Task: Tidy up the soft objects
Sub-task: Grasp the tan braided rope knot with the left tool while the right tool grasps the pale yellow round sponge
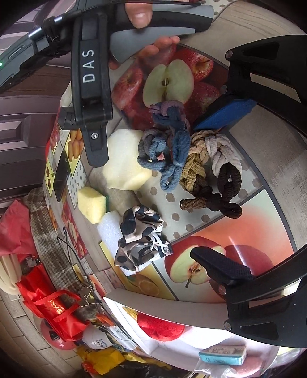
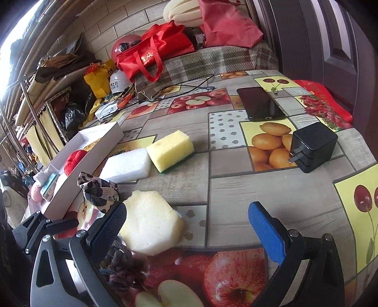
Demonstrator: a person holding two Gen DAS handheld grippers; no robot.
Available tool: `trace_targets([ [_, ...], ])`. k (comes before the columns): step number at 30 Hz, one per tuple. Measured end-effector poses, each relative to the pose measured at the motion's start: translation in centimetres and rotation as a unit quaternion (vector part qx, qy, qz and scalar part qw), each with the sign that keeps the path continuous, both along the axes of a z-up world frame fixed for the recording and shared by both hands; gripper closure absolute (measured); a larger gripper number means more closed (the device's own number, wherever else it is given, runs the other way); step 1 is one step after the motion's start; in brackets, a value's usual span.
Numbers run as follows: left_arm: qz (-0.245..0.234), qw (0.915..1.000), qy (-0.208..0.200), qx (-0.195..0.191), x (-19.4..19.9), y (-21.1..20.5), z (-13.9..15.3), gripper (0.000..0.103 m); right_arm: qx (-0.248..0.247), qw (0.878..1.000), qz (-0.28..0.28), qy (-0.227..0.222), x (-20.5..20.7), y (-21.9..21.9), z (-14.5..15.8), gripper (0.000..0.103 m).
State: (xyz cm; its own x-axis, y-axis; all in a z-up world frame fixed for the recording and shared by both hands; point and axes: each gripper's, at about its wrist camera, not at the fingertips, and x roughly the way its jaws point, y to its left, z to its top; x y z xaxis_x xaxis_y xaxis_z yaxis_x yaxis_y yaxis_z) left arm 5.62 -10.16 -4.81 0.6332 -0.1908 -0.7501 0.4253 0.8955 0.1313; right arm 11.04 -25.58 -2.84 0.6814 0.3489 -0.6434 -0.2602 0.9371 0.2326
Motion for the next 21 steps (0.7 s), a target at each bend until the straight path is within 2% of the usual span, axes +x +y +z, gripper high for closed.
trace_targets([
  [1, 0.007, 1.0000, 0.003, -0.006, 0.2, 0.3, 0.0, 0.009, -0.001, 1.000, 0.004, 0.001, 0.2, 0.4, 0.0, 0.000],
  [5, 0.032, 0.9987, 0.016, -0.036, 0.6, 1.7, 0.0, 0.027, -0.022, 0.999, 0.032, 0.001, 0.4, 2.4, -0.1, 0.000],
  [7, 0.034, 0.9984, 0.020, -0.040, 0.8, 1.8, -0.1, 0.027, -0.050, 0.998, 0.049, 0.008, 0.6, 3.7, -0.4, 0.001],
  [10, 0.033, 0.9987, 0.019, -0.033, 0.7, 1.5, -0.1, 0.027, -0.089, 0.993, 0.061, 0.040, 1.4, 5.0, -1.5, 0.015],
  [12, 0.033, 0.9987, 0.020, -0.034, 0.7, 1.5, -0.1, 0.027, -0.108, 0.991, 0.070, 0.034, 1.1, 5.7, -1.6, 0.017],
  [13, 0.033, 0.9986, 0.020, -0.036, 0.7, 1.6, -0.1, 0.032, -0.118, 0.990, 0.074, 0.030, 0.9, 6.0, -1.6, 0.027],
  [14, 0.031, 0.9986, 0.017, -0.040, 0.6, 1.7, 0.0, 0.057, -0.127, 0.989, 0.074, 0.025, 0.7, 6.3, -1.5, 0.039],
  [15, 0.035, 0.9985, 0.012, -0.040, 0.5, 1.7, 0.2, 0.062, -0.131, 0.988, 0.077, 0.021, 0.5, 6.4, -1.5, 0.041],
  [17, 0.035, 0.9987, 0.005, -0.038, 0.4, 1.7, 0.3, 0.066, -0.121, 0.990, 0.067, 0.017, 0.5, 5.7, -1.3, 0.045],
  [21, 0.036, 0.9981, -0.011, -0.049, 0.0, 2.1, 0.8, 0.068, -0.064, 0.998, 0.014, 0.003, 0.5, 3.0, -0.3, 0.046],
])
